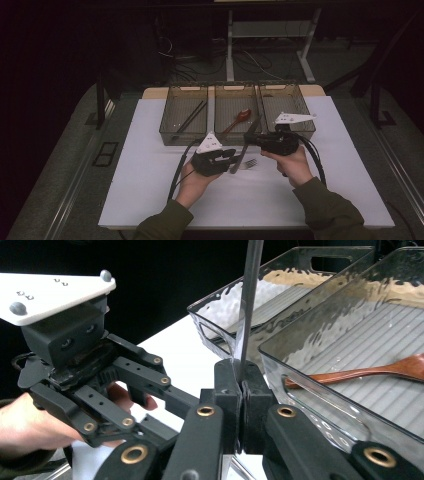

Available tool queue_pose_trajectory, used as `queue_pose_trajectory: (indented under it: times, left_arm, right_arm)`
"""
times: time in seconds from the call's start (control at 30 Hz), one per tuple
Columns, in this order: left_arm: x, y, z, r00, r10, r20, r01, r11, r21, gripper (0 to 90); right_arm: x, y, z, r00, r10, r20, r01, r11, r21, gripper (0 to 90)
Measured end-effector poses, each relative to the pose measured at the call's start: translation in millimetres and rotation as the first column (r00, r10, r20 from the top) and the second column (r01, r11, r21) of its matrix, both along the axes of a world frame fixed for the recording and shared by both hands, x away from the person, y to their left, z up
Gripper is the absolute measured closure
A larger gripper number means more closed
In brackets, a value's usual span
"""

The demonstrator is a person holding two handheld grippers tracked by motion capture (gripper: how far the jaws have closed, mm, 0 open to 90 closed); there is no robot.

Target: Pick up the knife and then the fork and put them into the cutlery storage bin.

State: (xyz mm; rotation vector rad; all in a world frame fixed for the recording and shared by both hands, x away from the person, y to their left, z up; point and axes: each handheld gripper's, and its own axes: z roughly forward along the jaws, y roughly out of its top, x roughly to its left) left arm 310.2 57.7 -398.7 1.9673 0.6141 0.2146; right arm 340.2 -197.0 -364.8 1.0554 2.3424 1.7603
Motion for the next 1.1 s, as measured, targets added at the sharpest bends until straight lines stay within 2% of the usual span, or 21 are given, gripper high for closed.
queue_pose_trajectory:
  times: [0.1, 0.17, 0.4, 0.47, 0.57, 0.8, 0.97, 1.07, 1.1]
  left_arm:
    - [-2.9, 13.6, -2.0, 0.9999, -0.012, -0.006, 0.012, 0.9997, 0.022, 63.2]
    - [-3.5, 24.3, -2.7, 0.9998, -0.019, -0.006, 0.019, 0.9996, 0.020, 58.8]
    - [-9.8, 62.4, -13.1, 0.9995, -0.028, -0.017, 0.029, 0.9981, 0.055, 46.6]
    - [-14.0, 70.9, -17.2, 0.9998, -0.017, -0.012, 0.017, 0.9980, 0.060, 43.5]
    - [-18.3, 83.3, -22.3, 0.9995, -0.022, -0.024, 0.023, 0.9984, 0.052, 38.9]
    - [-28.4, 100.2, -32.5, 0.9994, -0.012, -0.032, 0.014, 0.9988, 0.047, 20.2]
    - [-30.3, 102.8, -35.7, 0.9993, 0.001, -0.038, 0.001, 0.9985, 0.055, 10.1]
    - [-29.6, 103.8, -37.3, 0.9983, 0.017, -0.057, -0.014, 0.9982, 0.058, 0.0]
    - [-29.7, 104.4, -38.0, 0.9981, 0.024, -0.057, -0.021, 0.9984, 0.053, 0.0]
  right_arm:
    - [-0.8, -4.9, 3.1, 0.9999, -0.011, 0.010, 0.011, 0.9999, -0.006, 87.3]
    - [-0.6, -9.6, 5.3, 0.9998, -0.016, 0.014, 0.017, 0.9998, -0.008, 87.3]
    - [2.8, -28.0, 11.7, 0.9988, -0.048, -0.002, 0.048, 0.9987, -0.017, 87.3]
    - [4.2, -33.1, 14.1, 0.9987, -0.051, -0.002, 0.051, 0.9984, -0.026, 87.3]
    - [5.4, -39.9, 19.1, 0.9981, -0.061, 0.005, 0.061, 0.9974, -0.039, 87.3]
    - [10.0, -58.4, 35.7, 0.9948, -0.096, 0.033, 0.097, 0.9937, -0.056, 87.3]
    - [17.2, -72.8, 51.7, 0.9897, -0.133, 0.054, 0.136, 0.9886, -0.064, 87.3]
    - [21.5, -80.2, 64.0, 0.9862, -0.150, 0.071, 0.154, 0.9857, -0.067, 87.4]
    - [23.2, -82.6, 67.9, 0.9844, -0.158, 0.077, 0.164, 0.9840, -0.070, 87.3]
